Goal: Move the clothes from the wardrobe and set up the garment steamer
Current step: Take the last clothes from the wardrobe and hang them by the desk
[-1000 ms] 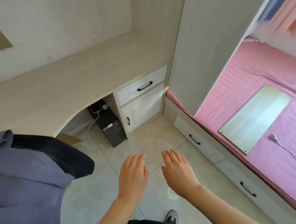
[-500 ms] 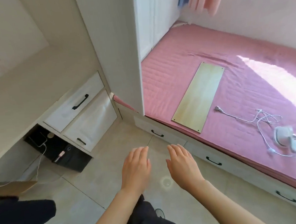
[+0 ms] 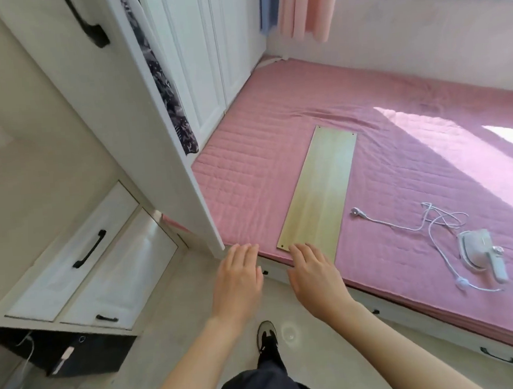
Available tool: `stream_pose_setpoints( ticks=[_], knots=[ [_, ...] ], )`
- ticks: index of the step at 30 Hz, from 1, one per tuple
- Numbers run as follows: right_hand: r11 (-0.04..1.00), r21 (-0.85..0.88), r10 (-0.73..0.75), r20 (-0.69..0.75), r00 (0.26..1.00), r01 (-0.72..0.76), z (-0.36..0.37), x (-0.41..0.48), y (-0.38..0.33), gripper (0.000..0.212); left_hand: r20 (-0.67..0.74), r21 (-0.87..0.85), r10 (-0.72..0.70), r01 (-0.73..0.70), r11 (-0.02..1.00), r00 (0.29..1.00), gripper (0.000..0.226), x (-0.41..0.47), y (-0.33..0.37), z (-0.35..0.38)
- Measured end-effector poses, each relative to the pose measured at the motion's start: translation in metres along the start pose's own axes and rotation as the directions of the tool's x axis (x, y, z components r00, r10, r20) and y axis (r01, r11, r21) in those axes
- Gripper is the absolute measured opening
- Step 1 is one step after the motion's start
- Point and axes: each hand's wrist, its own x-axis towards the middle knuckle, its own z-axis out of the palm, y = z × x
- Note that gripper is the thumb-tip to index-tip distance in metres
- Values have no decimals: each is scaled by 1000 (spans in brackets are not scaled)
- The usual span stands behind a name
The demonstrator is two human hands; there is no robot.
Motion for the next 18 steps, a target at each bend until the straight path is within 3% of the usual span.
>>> stream_pose_setpoints(
  ticks=[7,13,18],
  knots=[
    [1000,8,-18,9,1000,18,-2,101,26,45,4,42,30,-30,999,1000,40,99,-18,-1],
    [998,-2,-61,31,998,61,0,166,40,43,43,82,-26,23,996,999,43,154,-29,3],
    [991,20,-131,64,989,130,3,216,42,43,52,78,-159,154,985,986,44,192,-36,1]
  ],
)
